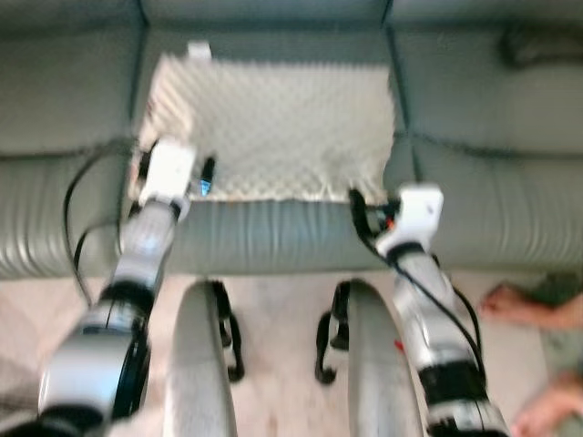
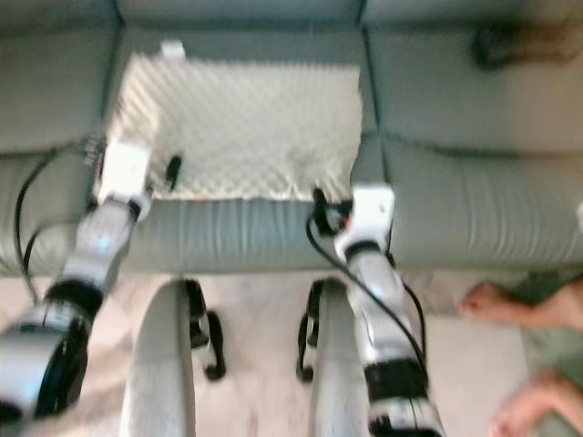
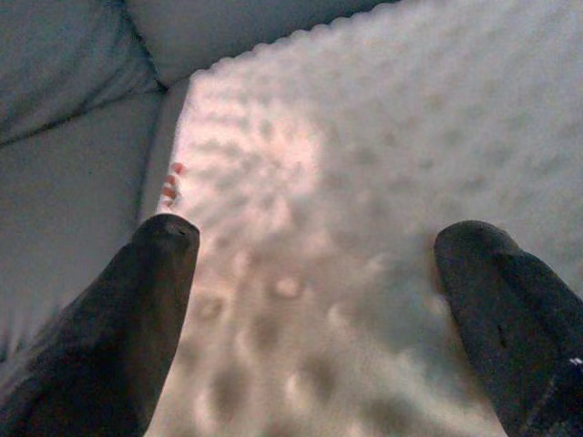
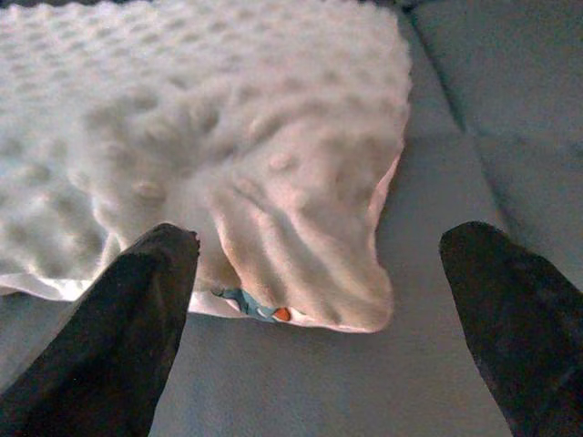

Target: Move the pillow to the sofa

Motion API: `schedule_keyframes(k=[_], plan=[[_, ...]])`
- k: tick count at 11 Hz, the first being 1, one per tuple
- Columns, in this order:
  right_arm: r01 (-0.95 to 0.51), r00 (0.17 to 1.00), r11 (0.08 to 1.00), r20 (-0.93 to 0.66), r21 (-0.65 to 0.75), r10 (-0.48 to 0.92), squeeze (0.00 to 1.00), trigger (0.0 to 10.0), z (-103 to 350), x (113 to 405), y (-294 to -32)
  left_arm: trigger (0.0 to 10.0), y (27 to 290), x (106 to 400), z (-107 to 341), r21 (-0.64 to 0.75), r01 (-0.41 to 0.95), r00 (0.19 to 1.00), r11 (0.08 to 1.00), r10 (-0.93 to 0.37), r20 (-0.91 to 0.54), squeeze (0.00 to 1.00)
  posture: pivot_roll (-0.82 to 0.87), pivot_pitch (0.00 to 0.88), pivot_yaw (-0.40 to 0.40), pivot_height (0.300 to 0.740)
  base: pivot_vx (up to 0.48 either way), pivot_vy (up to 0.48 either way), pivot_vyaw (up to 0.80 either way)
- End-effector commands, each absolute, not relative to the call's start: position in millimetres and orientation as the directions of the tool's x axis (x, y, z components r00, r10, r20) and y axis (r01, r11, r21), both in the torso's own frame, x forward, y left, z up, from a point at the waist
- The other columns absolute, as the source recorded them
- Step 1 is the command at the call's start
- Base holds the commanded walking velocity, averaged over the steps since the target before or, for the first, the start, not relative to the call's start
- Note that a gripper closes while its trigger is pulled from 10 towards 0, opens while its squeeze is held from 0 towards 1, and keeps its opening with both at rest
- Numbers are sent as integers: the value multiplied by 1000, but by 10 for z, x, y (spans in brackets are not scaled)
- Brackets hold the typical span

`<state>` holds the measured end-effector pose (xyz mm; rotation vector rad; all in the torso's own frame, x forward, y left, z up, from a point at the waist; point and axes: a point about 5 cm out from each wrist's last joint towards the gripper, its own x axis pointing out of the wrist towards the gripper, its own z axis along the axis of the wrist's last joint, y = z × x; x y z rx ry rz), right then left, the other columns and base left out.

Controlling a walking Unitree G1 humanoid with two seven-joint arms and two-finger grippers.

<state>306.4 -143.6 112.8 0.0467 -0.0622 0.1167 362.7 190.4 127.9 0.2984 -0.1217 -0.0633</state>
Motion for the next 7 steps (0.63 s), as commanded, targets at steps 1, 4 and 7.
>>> schedule_keyframes(k=[1,4,7], plan=[[-131,990,991,61,31,129,1000,10000,1085,2935,-1430,10000,1920,3480,1173,211,72,985,975,-102,137,1000,-56,132,-19,615,0,0,0],[-168,985,974,-9,153,171,1000,10000,956,2746,-1402,10000,1908,3026,722,127,190,981,974,-193,10,1000,-25,49,-35,615,0,0,0],[-216,975,960,-4,176,220,0,10000,961,2716,-1366,10000,1997,2748,586,43,137,990,990,-136,-43,0,-1,18,-65,630,0,0,0]])
